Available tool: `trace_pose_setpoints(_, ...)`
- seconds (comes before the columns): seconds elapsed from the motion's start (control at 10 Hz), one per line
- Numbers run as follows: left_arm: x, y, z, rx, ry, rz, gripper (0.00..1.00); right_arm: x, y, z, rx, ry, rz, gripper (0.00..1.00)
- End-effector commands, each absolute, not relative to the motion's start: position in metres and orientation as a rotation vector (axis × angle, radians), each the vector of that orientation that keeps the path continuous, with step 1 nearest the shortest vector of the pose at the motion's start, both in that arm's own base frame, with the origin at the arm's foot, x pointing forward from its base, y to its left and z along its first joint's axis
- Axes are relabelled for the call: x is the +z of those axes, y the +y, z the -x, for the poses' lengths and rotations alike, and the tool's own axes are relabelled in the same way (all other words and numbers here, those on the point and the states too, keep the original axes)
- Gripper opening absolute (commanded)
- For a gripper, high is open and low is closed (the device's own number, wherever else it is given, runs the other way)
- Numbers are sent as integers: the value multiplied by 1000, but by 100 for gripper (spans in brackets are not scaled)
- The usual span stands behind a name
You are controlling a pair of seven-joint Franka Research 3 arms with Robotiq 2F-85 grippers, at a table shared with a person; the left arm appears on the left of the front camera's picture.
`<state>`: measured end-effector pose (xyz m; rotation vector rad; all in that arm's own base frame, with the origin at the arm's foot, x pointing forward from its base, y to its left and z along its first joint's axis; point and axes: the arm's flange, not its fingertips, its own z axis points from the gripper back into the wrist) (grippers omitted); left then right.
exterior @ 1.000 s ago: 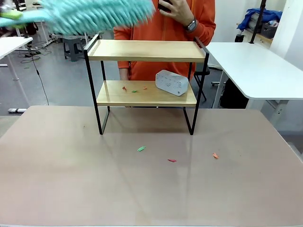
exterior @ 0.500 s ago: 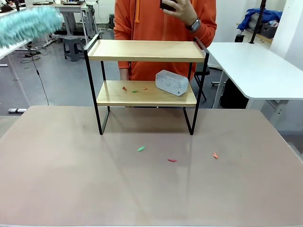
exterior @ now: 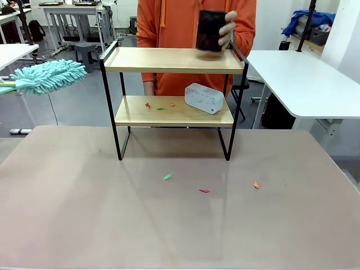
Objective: Clean the shelf.
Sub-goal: Clean the remaining tier of the Shelf with the Duster once objects are removed.
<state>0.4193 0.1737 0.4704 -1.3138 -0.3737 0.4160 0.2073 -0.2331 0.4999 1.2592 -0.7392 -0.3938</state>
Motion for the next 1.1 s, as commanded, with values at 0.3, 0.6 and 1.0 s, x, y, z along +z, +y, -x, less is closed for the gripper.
trace_pose_setpoints(0.3, 478, 185, -410, 407, -385, 1342, 12, 501, -234, -210, -374, -773, -1264, 100)
trace_pose_setpoints(0.6, 478, 185, -410, 407, -385, 1342, 12, 501, -234, -210, -374, -773, -1264, 100)
trace_pose_setpoints(1.0, 478, 185, -410, 407, -385, 1342, 12, 501, -234, -210, -374, -773, -1264, 100)
